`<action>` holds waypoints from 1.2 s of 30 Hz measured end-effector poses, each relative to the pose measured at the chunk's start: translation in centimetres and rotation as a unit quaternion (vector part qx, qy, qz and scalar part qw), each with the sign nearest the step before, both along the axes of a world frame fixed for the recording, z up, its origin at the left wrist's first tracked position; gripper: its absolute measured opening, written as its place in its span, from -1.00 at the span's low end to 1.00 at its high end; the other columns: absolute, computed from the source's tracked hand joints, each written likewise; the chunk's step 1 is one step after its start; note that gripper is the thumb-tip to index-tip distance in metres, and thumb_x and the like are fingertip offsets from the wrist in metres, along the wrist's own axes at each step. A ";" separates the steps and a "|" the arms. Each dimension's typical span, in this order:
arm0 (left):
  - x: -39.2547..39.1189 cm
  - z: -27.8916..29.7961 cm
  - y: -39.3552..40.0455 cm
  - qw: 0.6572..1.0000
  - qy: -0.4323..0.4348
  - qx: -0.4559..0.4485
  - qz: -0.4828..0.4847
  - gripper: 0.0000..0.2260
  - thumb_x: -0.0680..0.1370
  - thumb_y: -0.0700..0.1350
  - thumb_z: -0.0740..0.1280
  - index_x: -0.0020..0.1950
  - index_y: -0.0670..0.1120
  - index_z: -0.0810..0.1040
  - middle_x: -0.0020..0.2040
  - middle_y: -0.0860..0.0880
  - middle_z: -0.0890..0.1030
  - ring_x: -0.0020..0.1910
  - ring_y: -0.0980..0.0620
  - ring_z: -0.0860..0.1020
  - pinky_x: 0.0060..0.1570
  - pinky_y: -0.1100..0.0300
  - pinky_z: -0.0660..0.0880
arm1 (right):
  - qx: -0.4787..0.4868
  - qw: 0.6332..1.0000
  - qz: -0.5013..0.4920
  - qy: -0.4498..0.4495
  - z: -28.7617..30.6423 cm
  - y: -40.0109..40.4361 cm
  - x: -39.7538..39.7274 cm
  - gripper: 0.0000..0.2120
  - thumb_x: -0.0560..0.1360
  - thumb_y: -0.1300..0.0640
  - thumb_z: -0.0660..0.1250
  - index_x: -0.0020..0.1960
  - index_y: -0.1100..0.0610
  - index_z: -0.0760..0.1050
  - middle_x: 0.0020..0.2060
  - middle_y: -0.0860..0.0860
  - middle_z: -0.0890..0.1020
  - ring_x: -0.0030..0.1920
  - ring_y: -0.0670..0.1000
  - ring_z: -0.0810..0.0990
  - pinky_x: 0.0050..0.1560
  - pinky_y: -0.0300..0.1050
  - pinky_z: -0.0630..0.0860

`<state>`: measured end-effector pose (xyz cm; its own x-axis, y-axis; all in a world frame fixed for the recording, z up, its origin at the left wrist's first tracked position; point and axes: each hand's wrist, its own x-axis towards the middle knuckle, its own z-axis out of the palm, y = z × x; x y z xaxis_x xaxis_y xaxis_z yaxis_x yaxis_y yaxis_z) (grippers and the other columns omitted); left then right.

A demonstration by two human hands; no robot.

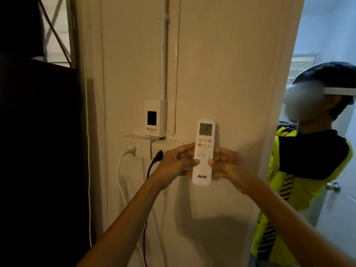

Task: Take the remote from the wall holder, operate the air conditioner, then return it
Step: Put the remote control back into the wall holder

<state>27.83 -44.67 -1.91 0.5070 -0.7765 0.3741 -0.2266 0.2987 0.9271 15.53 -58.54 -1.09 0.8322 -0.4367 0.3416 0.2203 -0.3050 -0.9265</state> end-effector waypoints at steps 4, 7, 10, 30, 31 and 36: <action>0.8 -0.6 -1.6 1.000 0.001 -0.008 0.001 -0.61 0.49 -0.29 0.38 0.11 0.21 0.55 -0.06 0.18 0.72 -0.07 0.19 0.68 -0.29 0.31 0.62 | 0.002 1.000 -0.005 0.002 -0.4 -1.2 0.8 -0.75 0.47 0.30 0.32 0.13 0.13 0.45 -0.09 -0.01 0.66 -0.09 0.01 0.67 -0.24 -0.11 0.67; 1.0 -1.1 -2.5 0.999 0.014 -0.032 0.027 -0.67 0.51 -0.22 0.37 0.18 0.13 0.55 -0.01 0.14 0.70 -0.08 0.23 0.68 -0.29 0.34 0.61 | 0.005 0.999 -0.039 -0.012 -0.4 -2.1 1.3 -0.75 0.47 0.32 0.32 0.14 0.20 0.44 -0.06 0.07 0.64 -0.06 0.10 0.66 -0.27 -0.10 0.66; 0.9 -2.1 -3.0 0.996 0.003 -0.050 0.069 -0.71 0.54 -0.14 0.34 0.22 0.11 0.52 0.06 0.12 0.64 -0.05 0.27 0.64 -0.23 0.35 0.62 | -0.017 0.997 -0.073 -0.037 0.0 -3.1 1.7 -0.76 0.46 0.35 0.31 0.13 0.29 0.43 -0.11 0.14 0.59 -0.03 0.14 0.63 -0.31 -0.17 0.65; -3.3 -6.4 -9.6 0.921 -0.144 -0.047 0.359 -0.33 0.51 -0.08 0.38 0.49 -0.08 0.06 0.49 -0.13 0.23 0.48 -0.10 0.22 0.39 -0.08 0.35 | -0.127 0.949 -0.258 -0.128 3.0 -4.0 6.6 -0.75 0.43 0.20 0.37 0.09 0.06 0.48 -0.09 0.05 0.66 -0.07 0.05 0.68 -0.23 -0.13 0.63; -3.3 -6.2 -9.8 0.917 -0.153 -0.044 0.366 -0.33 0.52 -0.10 0.37 0.49 -0.09 0.05 0.50 -0.14 0.22 0.49 -0.10 0.20 0.39 -0.08 0.36 | -0.144 0.947 -0.260 -0.123 2.9 -3.9 6.6 -0.74 0.43 0.18 0.37 0.11 0.06 0.47 -0.04 0.07 0.66 -0.05 0.05 0.68 -0.23 -0.14 0.64; -3.4 -5.9 -9.9 0.907 -0.175 -0.045 0.380 -0.32 0.52 -0.15 0.37 0.50 -0.10 0.03 0.50 -0.18 0.19 0.50 -0.12 0.16 0.37 -0.02 0.31 | -0.184 0.941 -0.263 -0.106 2.6 -3.3 6.9 -0.72 0.45 0.18 0.36 0.15 0.12 0.43 0.07 0.11 0.64 0.01 0.09 0.66 -0.16 -0.08 0.65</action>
